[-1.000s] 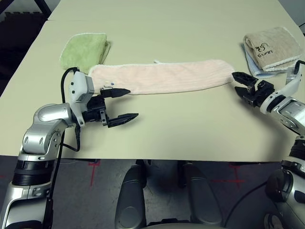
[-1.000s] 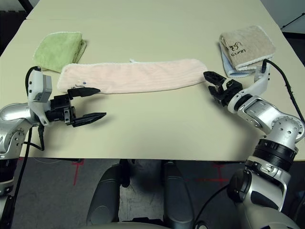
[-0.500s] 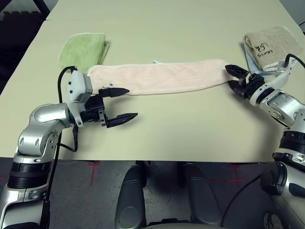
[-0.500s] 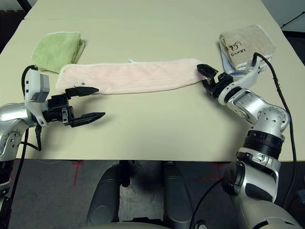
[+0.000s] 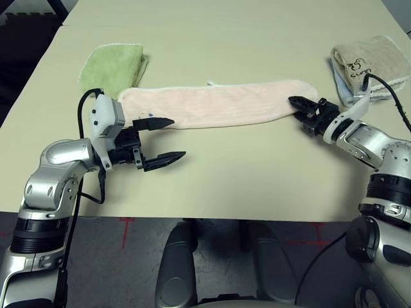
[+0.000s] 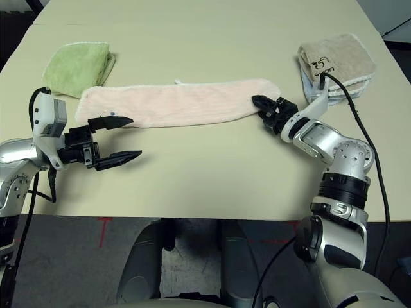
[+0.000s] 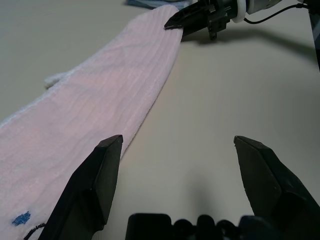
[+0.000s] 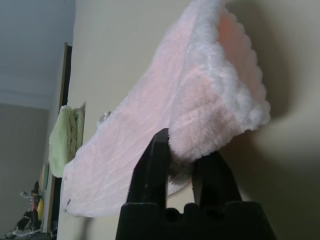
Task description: Fold the towel and set it aside.
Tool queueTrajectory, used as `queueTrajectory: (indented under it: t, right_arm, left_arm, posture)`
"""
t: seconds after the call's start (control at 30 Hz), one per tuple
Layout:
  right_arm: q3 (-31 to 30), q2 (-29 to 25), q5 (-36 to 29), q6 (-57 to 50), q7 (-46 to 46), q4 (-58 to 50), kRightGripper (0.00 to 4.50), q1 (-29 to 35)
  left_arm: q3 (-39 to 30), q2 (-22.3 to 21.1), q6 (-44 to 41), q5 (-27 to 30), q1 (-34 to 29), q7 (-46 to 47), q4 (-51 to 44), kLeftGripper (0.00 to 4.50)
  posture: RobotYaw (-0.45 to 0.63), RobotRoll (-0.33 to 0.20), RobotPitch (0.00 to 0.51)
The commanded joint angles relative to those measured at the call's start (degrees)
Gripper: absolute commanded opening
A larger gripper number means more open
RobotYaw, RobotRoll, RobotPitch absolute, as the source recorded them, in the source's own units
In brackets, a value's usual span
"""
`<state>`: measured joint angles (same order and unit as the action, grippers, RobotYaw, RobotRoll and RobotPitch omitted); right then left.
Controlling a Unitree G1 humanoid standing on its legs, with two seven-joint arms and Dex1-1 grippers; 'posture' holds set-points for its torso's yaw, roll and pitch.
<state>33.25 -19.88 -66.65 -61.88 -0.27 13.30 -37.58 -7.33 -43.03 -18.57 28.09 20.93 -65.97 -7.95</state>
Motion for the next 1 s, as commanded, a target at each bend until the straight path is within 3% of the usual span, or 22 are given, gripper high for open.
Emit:
queueTrajectory:
  t: [0.03, 0.23, 0.73, 1.0]
  right_arm:
    - [2.5, -1.4, -0.4, -0.8, -2.4, -1.3, 0.03, 3.3]
    - [5.0, -4.7, -3.3, -2.3, -4.3, -3.8, 0.03, 5.9]
    - [4.0, -5.1, -7.0, -3.8, -6.7, -8.2, 0.03, 9.9]
    - [0.6, -6.4, -5.4, -2.4, -0.8, -12.0, 0.03, 11.4]
  left_arm:
    - [0.9, 0.1, 0.7, 0.1, -0.4, -0.7, 0.8, 4.5]
    - [1.3, 0.2, 0.9, 0.0, 0.1, -1.1, 1.4, 4.5]
    - [3.1, 1.0, 1.8, -0.6, 2.7, -1.3, 3.9, 4.5]
    - [3.5, 1.3, 2.4, -1.1, 3.9, -1.6, 5.1, 4.5]
  posture:
    - [-0.05, 0.0, 0.318]
    - [-0.07, 0.0, 0.315]
    - [-0.09, 0.0, 0.294]
    - [-0.1, 0.0, 0.281]
